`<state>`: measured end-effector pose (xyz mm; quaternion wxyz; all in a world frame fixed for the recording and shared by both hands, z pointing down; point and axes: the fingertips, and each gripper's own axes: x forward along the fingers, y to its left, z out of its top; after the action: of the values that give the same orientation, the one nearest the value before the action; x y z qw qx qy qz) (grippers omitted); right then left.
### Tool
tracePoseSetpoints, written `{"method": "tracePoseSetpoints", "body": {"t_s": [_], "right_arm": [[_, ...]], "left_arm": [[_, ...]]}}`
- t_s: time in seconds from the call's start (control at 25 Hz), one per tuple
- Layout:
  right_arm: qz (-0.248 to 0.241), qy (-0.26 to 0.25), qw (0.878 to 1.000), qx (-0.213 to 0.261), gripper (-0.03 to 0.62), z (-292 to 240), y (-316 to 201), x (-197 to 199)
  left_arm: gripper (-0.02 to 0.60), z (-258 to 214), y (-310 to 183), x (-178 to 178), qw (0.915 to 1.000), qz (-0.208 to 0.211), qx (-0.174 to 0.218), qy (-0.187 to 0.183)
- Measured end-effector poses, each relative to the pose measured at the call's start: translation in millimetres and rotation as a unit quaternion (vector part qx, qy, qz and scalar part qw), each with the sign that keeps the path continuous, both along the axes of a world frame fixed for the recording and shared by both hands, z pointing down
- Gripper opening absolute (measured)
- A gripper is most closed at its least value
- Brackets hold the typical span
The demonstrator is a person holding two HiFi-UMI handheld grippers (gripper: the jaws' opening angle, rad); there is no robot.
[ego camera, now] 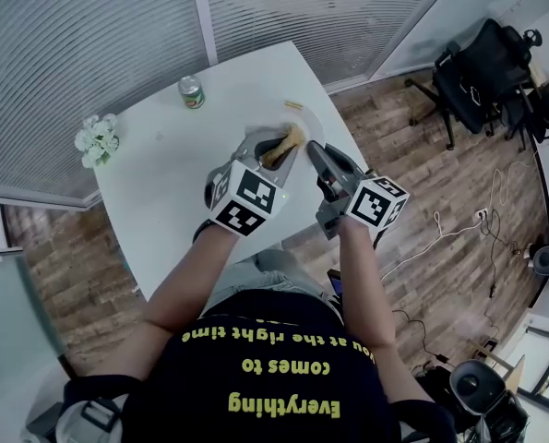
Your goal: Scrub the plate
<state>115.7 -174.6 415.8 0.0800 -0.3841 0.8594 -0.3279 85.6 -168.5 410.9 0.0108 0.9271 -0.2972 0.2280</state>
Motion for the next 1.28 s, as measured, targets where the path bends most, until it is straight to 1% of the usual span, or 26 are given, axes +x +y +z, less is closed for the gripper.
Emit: {"method": "tracePoseSetpoints", "body": {"t_s": [0.24,0.44,0.72,0.88,1.08,1.28], "right_arm": [[0.005,-0.007,1.000,-0.001,0.012,1.0,2.9,1.5],[0.009,-0.008,1.000,0.001,0.012,1.1,3.5,3.2],[0.014,-0.007,1.000,0.003,0.012,0.8,3.7,5.7],[0.018,-0.008,1.000,0.004,0.012,0.2,1.9,8.1],[0.022,-0.011,1.000,0.007,0.012,-0.2,2.1,10.7],[0.023,-0.010,1.000,0.012,0.012,0.0,0.8,13.9]], "left_arm": [[0.051,-1.0,10.5,11.0,0.9998,0.019,0.008,-0.006],[0.051,1.7,11.8,12.4,0.9995,0.024,0.014,-0.017],[0.049,11.2,12.1,7.3,0.9973,0.024,0.031,-0.062],[0.049,13.2,6.3,0.1,0.9978,0.016,0.025,-0.060],[0.050,11.2,-2.7,-14.3,0.9991,-0.004,0.013,-0.039],[0.049,12.6,-14.0,-31.8,0.9988,-0.027,0.011,-0.039]]}}
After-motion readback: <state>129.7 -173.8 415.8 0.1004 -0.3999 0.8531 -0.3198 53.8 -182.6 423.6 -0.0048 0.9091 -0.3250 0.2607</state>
